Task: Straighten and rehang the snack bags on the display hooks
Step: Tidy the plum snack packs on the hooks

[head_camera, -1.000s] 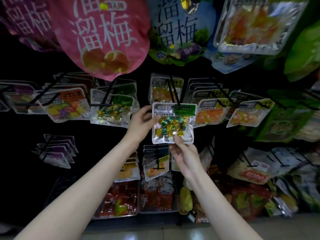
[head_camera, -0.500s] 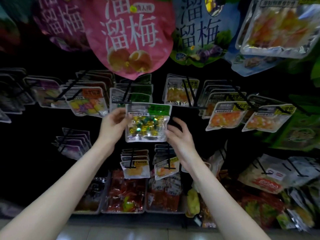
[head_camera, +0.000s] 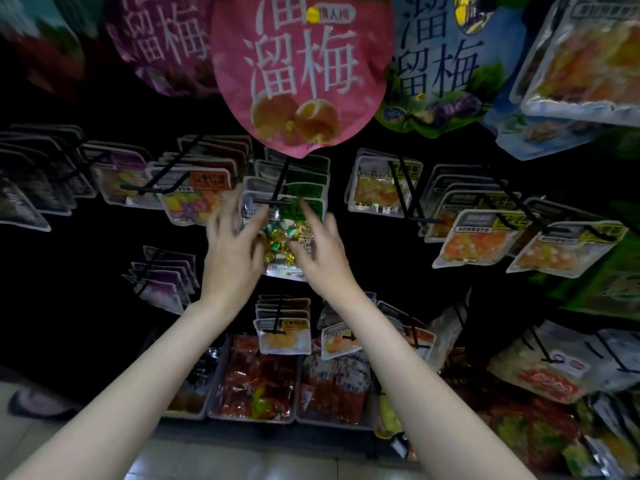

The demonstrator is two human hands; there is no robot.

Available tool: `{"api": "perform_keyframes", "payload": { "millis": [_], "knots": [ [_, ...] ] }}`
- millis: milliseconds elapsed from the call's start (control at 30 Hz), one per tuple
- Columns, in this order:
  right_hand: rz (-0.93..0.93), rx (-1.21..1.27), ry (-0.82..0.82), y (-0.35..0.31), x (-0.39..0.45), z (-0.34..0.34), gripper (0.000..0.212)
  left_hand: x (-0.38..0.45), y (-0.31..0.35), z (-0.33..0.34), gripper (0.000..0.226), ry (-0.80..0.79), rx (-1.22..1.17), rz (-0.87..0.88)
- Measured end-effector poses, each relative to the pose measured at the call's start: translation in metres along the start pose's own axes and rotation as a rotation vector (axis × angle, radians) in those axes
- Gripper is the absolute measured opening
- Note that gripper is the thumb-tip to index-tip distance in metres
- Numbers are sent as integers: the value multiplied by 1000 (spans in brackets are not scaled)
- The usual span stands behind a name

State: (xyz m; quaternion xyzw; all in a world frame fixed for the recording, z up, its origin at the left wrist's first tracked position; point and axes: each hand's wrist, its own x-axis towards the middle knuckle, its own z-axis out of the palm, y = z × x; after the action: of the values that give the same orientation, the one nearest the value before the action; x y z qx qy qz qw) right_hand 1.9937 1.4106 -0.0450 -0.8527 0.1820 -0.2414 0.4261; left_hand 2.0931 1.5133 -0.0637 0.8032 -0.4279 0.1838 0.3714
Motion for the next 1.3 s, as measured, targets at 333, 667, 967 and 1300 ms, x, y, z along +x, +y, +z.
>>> {"api": "perform_keyframes", "payload": {
  "millis": [333, 667, 967, 1300],
  "knots": [
    [171, -80, 125, 24, -14, -22, 50, -23, 8, 15, 54, -167, 104, 116],
    [256, -88, 769, 89, -97, -135, 38, -9, 114, 76, 49, -336, -200, 274],
    [316, 107, 565, 118, -72, -200, 86, 15, 201, 123, 75, -447, -497, -48],
    [299, 160, 483, 140, -44, -228, 38, 27, 219, 151, 44, -388, -648, -98]
  ]
}}
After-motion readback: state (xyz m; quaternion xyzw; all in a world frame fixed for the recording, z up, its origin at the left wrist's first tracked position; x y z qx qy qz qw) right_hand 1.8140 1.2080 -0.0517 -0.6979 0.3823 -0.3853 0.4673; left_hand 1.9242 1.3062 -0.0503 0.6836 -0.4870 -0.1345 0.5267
